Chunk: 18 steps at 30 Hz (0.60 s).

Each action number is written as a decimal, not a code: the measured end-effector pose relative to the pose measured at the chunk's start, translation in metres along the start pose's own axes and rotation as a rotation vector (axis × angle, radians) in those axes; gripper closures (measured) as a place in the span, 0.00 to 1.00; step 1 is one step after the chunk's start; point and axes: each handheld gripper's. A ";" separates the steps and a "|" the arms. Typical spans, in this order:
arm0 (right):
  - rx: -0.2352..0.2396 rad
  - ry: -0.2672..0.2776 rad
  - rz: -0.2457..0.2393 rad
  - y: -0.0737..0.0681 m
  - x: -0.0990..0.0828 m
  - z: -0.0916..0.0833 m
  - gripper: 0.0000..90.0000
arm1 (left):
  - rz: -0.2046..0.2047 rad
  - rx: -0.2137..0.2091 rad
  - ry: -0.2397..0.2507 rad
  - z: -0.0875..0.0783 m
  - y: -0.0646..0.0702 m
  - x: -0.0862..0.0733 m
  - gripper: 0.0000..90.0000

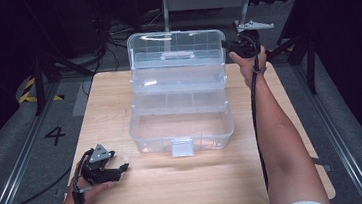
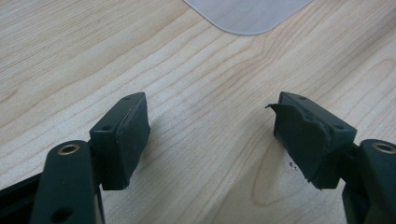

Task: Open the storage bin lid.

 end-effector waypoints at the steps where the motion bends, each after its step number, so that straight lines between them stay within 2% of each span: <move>1: -0.003 -0.002 0.000 0.000 0.000 0.001 0.90 | -0.001 0.000 -0.001 0.000 0.000 0.000 0.30; 8: -0.018 -0.014 -0.006 0.001 0.000 0.005 0.89 | 0.004 -0.003 0.004 0.000 0.000 0.000 0.30; 18: -0.012 -0.007 0.021 0.005 -0.003 0.012 0.88 | 0.005 -0.002 0.003 0.000 0.000 0.000 0.30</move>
Point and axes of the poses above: each handheld gripper's, and its own axes: z roughly forward along the jaws, x roughly out of its top, y roughly to its right, and after that the axes turned 3 degrees about z, right-handed
